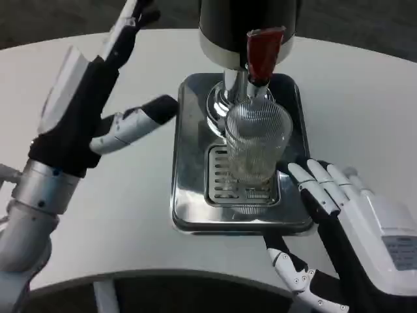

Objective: Grasp the cup under the faucet to collect the drink, then remove the cup.

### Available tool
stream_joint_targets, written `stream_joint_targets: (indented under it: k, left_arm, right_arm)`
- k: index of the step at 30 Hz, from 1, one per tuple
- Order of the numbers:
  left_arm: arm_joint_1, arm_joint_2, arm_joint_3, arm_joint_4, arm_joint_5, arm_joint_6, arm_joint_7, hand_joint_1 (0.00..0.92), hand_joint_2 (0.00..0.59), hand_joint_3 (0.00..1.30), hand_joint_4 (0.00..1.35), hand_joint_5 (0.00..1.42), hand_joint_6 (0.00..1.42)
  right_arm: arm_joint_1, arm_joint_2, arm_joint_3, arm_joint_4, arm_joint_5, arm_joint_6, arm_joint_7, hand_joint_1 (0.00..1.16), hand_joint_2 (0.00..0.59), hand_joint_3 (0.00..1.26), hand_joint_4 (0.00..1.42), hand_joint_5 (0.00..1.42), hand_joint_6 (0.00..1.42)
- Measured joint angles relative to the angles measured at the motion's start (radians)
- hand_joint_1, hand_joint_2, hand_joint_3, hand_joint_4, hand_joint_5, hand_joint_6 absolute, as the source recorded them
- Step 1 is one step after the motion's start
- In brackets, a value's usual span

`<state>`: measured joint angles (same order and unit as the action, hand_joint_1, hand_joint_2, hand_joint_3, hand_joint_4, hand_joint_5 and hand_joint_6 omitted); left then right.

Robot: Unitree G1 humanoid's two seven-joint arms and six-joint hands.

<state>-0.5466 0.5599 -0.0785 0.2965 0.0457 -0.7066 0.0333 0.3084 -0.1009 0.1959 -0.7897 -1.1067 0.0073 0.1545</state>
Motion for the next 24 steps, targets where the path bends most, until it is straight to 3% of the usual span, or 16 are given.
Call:
stream_joint_targets:
  k: [4,7,12,17,24]
  left_arm:
    - [-0.017,0.027,0.038,-0.096,-0.156,0.017,-0.18,0.0,0.167,0.0,0.0,0.01,0.01]
    - [-0.048,0.024,0.055,-0.139,-0.301,0.09,-0.322,0.0,0.207,0.0,0.0,0.04,0.02]
    - [-0.136,-0.004,0.073,-0.15,-0.48,0.24,-0.523,0.0,0.195,0.0,0.0,0.05,0.02]
    - [-0.247,-0.035,0.084,-0.136,-0.548,0.381,-0.662,0.0,0.175,0.03,0.0,0.09,0.03]
    - [-0.294,-0.106,0.09,-0.124,-0.544,0.483,-0.732,0.0,0.157,0.03,0.0,0.1,0.04]
  right_arm:
    - [0.0,0.016,0.01,-0.003,-0.011,0.013,0.006,0.32,0.457,0.13,0.06,0.06,0.05]
    - [0.008,0.019,0.019,-0.006,-0.022,0.013,0.006,0.32,0.457,0.14,0.06,0.06,0.05]
    - [0.031,0.023,0.025,-0.025,-0.033,0.014,0.007,0.32,0.457,0.14,0.06,0.07,0.05]
    - [0.037,0.031,0.027,-0.043,-0.042,0.014,0.007,0.32,0.457,0.14,0.06,0.07,0.05]
    - [0.045,0.055,0.031,-0.044,-0.045,0.015,0.007,0.32,0.457,0.14,0.06,0.07,0.05]
